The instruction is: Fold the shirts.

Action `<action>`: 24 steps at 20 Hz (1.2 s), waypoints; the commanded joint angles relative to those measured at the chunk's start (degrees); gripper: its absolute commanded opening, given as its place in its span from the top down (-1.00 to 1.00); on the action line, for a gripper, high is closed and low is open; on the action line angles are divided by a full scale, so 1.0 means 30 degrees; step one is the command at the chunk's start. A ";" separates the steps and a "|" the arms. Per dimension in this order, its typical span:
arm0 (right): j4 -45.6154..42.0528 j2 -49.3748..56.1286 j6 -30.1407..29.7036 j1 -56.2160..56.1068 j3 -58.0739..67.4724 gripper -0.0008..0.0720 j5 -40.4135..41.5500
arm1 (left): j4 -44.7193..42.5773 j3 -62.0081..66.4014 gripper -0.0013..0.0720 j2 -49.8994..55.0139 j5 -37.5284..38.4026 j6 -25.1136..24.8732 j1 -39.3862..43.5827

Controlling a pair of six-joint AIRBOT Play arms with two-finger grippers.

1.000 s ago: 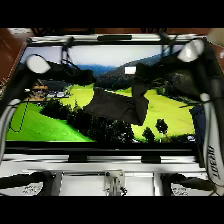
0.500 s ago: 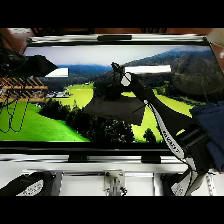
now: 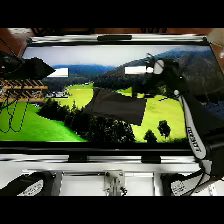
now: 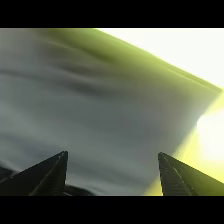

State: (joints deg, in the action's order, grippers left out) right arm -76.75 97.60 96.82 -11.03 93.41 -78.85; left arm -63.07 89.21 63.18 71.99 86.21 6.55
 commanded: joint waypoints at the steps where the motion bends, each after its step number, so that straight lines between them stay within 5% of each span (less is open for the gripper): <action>1: 0.1275 -0.0291 -0.0437 0.3206 -0.2878 -0.83 -0.2055 | -0.0015 -0.0007 0.87 -0.0007 0.0029 0.0007 -0.0015; 11: 0.9952 0.1530 -0.4087 0.2980 -0.6776 -0.83 0.3759 | -0.0015 -0.0007 0.87 0.0000 0.0029 0.0189 -0.0015; 12: 1.0236 0.1792 -0.4058 0.2645 -0.6776 -0.72 0.4029 | -0.0007 -0.0007 0.87 0.0000 0.0036 0.0233 -0.0015; 13: 1.0433 0.1931 -0.4073 0.2382 -0.6776 -0.22 0.4197 | 0.0000 -0.0007 0.87 0.0000 0.0051 0.0233 -0.0015; 14: 1.0579 0.1894 -0.4087 0.2273 -0.6754 0.56 0.4459 | 0.0000 -0.0007 0.87 0.0000 0.0058 0.0233 -0.0015; 15: 1.1030 0.1719 -0.4459 0.2288 -0.6703 0.76 0.4459 | 0.0007 -0.0007 0.87 0.0000 0.0058 0.0233 -0.0015; 18: 1.1693 -0.0058 -0.6761 0.3395 -0.5479 0.77 0.3490 | 0.0000 -0.0007 0.87 0.0000 0.0029 0.0219 -0.0015; 21: 1.1132 -0.2951 -0.5945 0.5683 -0.2769 0.77 0.2018 | 0.0000 -0.0007 0.87 0.0000 0.0022 0.0211 -0.0015; 24: 0.6863 -0.5574 -0.4255 0.8663 0.0255 0.77 -0.0197 | 0.0000 -0.0007 0.87 0.0000 0.0029 0.0211 -0.0007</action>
State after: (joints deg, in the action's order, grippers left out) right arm -47.40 87.53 80.47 8.19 86.98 -73.82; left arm -63.07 89.21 63.18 72.12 86.85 6.55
